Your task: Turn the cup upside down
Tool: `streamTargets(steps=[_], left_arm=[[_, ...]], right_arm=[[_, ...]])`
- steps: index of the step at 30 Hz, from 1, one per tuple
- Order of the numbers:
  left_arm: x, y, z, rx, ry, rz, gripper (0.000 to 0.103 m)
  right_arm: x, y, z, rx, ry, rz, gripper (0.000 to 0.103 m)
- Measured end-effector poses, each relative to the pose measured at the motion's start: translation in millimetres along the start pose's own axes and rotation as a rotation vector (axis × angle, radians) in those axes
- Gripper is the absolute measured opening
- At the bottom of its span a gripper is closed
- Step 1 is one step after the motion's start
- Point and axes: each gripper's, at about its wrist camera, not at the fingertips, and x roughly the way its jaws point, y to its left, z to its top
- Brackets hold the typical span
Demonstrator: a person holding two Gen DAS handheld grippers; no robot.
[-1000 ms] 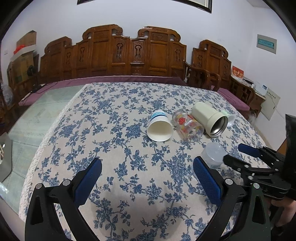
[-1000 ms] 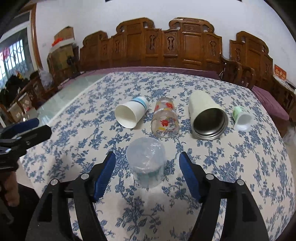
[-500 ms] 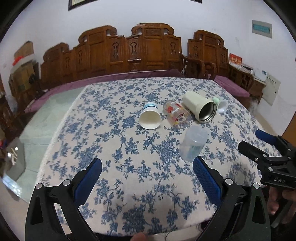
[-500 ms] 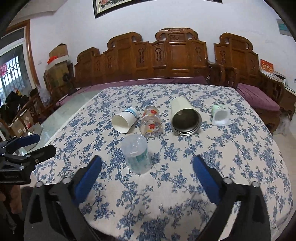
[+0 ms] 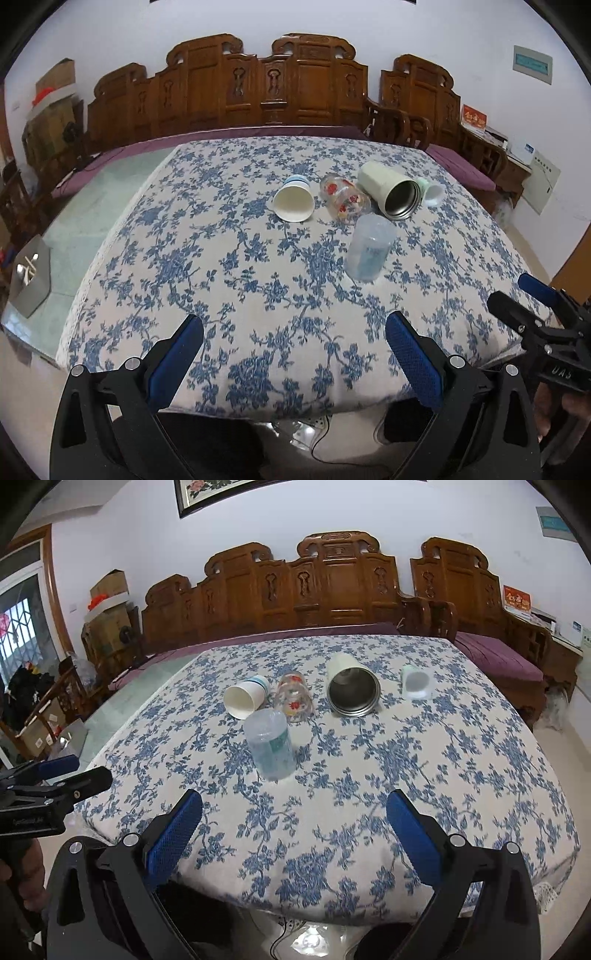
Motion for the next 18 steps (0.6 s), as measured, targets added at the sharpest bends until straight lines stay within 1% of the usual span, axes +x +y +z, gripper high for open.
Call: streamTargets(steps=[2,5,7,14,18], left_arm=[[-5,0,-2,0.002,-0.005,0.004,0.095],[-20,-1,-2,-0.002,-0.034,0.003,0.095],[-35,-2,0,-0.005,-0.072,0.008,0.095],[-93,-7,8,-0.005,-0.23,0.021,0.095],[-120,-11,10,-0.001,-0.305,0.034,0.095]], right_arm=[[-6,0,-1,0.002,-0.01,-0.003,0.1],[-22,2,3,-0.003,-0.044,-0.005,0.1],[-35,4,8,-0.008,-0.077,-0.004,0.1],[-100,22,23,-0.067,-0.254,-0.02,0.1],[-124,24,28,-0.062,-0.306,-0.015,0.1]])
